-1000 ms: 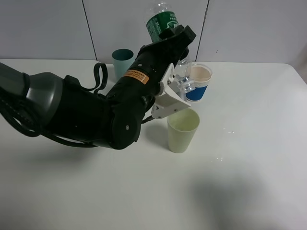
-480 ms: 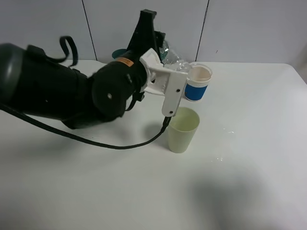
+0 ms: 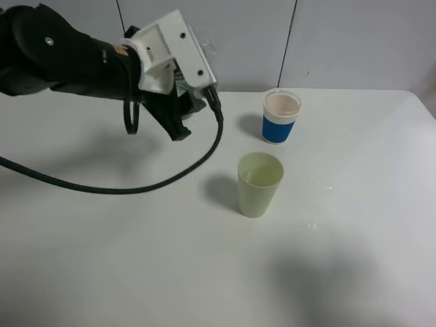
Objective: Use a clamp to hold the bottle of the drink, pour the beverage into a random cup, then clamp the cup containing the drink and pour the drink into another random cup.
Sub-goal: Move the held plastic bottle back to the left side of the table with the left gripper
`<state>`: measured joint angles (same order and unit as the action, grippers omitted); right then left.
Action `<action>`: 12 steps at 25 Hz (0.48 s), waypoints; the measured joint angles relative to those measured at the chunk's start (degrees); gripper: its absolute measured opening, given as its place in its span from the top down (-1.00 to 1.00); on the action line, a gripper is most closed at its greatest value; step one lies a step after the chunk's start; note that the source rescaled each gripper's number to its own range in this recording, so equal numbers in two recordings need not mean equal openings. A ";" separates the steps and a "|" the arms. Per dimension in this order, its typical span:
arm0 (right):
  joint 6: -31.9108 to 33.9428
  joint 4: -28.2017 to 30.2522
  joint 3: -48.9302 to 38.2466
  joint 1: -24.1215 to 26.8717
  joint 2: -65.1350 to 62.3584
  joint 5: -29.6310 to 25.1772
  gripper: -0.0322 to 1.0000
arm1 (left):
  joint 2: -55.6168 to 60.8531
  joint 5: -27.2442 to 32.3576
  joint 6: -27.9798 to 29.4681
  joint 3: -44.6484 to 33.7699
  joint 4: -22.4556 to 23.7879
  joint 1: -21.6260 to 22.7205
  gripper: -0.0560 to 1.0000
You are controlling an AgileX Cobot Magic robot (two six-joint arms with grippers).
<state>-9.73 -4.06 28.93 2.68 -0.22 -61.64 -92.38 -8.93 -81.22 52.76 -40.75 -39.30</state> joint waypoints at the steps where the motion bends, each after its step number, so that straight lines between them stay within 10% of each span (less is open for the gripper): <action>1: 0.00 0.00 0.00 0.00 0.00 0.00 -1.00 | 0.00 0.00 0.00 0.00 0.00 0.00 0.85; 4: 0.00 0.00 0.00 0.00 0.00 0.00 -1.00 | 1.66 5.49 18.44 0.00 14.39 4.77 0.85; 5: 0.00 0.00 0.00 0.00 0.00 0.00 -1.00 | 2.50 8.06 40.97 0.00 25.48 7.21 0.85; 6: 0.00 0.00 0.00 0.00 0.00 0.00 -1.00 | 2.50 8.06 40.97 0.00 25.48 7.21 0.85; 9: 0.00 0.00 0.00 0.00 0.00 0.00 -1.00 | 3.93 7.31 65.37 -1.45 41.40 11.12 0.85; 12: 0.00 0.00 0.00 0.00 0.00 0.00 -1.00 | 4.45 4.90 72.92 -3.27 45.43 12.96 0.85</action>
<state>-9.73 -4.06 28.93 2.68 -0.22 -61.64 -87.93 -4.03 -8.30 49.49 4.69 -26.34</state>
